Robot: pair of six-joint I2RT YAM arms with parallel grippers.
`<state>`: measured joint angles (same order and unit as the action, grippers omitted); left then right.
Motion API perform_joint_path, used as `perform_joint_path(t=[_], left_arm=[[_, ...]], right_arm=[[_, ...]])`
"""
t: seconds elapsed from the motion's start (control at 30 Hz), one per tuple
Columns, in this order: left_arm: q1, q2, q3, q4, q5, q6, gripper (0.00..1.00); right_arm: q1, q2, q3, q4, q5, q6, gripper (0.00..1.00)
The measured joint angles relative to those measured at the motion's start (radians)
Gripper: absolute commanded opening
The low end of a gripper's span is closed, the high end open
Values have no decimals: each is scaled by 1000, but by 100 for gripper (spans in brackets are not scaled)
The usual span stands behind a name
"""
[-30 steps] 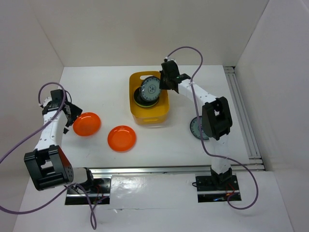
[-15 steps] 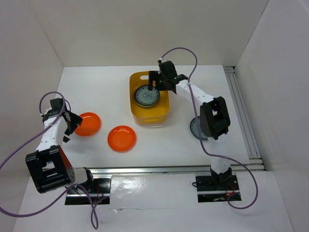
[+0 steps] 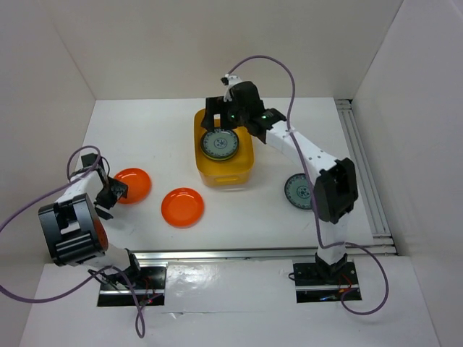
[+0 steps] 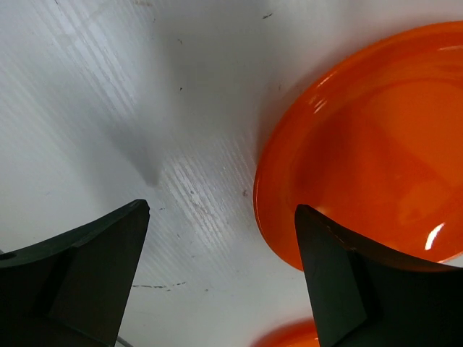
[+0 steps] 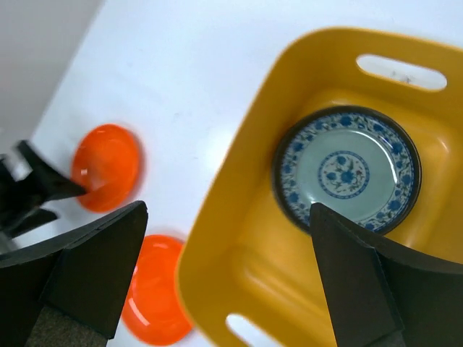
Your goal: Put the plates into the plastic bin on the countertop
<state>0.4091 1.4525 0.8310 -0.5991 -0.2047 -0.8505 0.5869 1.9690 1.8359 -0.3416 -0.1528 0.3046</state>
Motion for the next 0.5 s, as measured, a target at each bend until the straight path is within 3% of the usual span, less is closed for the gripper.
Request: perform_joint_path(t=[0.2,0.27,0.5], left_arm=[[0,72,3,35,6,-39,93],[0,82,11,36,5,-47,88],[0,137,65,54,0,-72,81]], right_arm=[[4,-229,-104,46,-26,1,100],[1,-279,-129,65,-28,1,100],[-20,-311,-202,89,-50,2,100]])
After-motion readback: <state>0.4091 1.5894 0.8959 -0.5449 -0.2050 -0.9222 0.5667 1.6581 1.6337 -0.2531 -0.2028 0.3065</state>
